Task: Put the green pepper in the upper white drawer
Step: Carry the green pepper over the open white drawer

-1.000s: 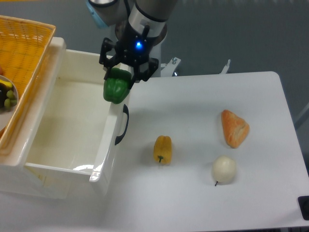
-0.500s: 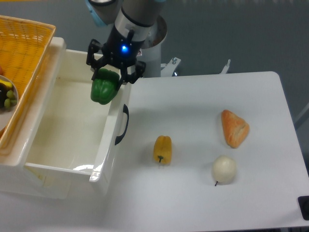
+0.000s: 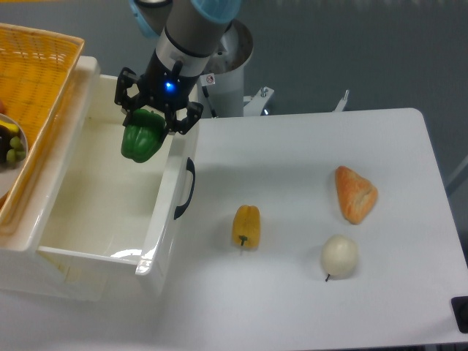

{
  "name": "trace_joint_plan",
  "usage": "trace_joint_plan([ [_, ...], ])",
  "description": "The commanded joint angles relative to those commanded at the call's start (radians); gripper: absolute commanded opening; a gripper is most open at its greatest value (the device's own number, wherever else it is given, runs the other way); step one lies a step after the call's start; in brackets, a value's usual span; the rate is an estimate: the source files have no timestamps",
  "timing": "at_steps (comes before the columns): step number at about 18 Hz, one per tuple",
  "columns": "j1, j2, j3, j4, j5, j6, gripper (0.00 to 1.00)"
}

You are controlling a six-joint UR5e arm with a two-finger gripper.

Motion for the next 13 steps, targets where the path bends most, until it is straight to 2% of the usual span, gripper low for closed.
trace_joint_plan([
  [13,-0.037,-0.015,-0.006,0.003,0.005,0.000,0.40],
])
